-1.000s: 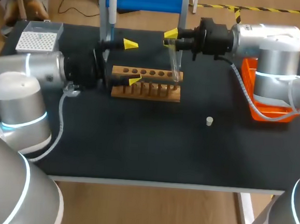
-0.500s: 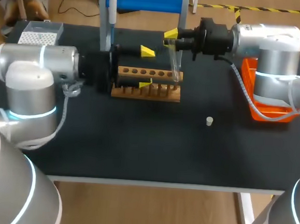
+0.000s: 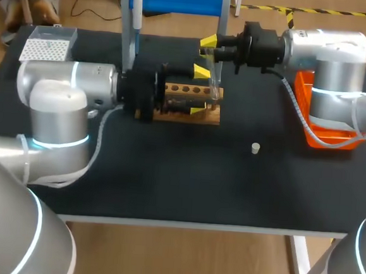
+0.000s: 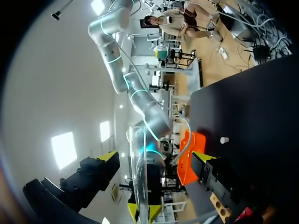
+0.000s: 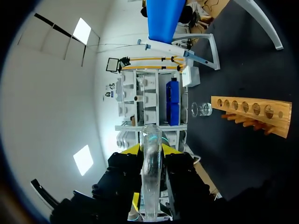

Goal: Invert the test tube, pick up the pipette, mount the tip to pipette, aspirate from beaker and dispense into the tube, eject the tip, return the pipette, and cap with the stopper.

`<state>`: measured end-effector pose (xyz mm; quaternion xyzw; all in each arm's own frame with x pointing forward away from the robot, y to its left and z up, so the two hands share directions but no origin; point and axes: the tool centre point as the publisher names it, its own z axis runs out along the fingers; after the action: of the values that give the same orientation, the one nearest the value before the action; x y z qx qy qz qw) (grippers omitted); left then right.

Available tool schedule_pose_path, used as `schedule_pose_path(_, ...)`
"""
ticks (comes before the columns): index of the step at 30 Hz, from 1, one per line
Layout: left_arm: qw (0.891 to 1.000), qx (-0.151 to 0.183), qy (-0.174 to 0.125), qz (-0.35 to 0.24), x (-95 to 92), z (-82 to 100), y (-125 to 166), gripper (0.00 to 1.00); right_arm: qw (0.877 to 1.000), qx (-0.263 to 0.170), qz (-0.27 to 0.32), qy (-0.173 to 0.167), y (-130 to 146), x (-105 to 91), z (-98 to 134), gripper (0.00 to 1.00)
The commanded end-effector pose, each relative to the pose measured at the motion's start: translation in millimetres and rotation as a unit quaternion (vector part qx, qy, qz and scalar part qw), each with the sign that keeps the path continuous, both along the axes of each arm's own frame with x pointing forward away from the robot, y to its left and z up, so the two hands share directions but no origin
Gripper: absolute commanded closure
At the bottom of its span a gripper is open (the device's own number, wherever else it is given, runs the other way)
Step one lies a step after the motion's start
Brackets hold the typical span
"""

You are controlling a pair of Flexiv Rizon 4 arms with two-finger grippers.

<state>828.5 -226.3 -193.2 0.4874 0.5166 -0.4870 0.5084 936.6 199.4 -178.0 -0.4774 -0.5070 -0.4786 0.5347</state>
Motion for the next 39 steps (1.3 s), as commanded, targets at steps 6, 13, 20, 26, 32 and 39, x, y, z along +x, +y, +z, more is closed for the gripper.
schedule_pose_path(6,1.000,0.017,-0.014,-0.010,10.1,13.8,-6.9,0.00,1.000,0.000,0.000,0.000,-0.4,0.0,0.0,1.00)
schedule_pose_path(13,1.000,0.007,-0.007,-0.008,16.2,16.6,-12.4,0.00,1.000,0.000,0.000,0.000,-0.4,0.0,0.0,1.00)
schedule_pose_path(20,1.000,0.004,0.002,-0.007,16.3,16.3,-18.0,0.05,1.000,0.000,0.000,0.000,-0.4,0.0,0.0,1.00)
schedule_pose_path(26,1.000,0.004,0.005,-0.008,14.8,17.5,-20.2,0.67,1.000,0.000,0.000,0.000,-0.4,0.0,0.0,1.00)
schedule_pose_path(32,1.000,0.006,0.006,-0.015,14.6,17.8,-23.3,0.72,1.000,0.000,0.000,0.000,-0.4,0.0,0.0,1.00)
schedule_pose_path(39,1.000,0.008,0.012,-0.017,12.6,16.0,-22.8,0.93,1.000,0.000,0.000,0.000,-0.4,0.0,0.0,1.00)
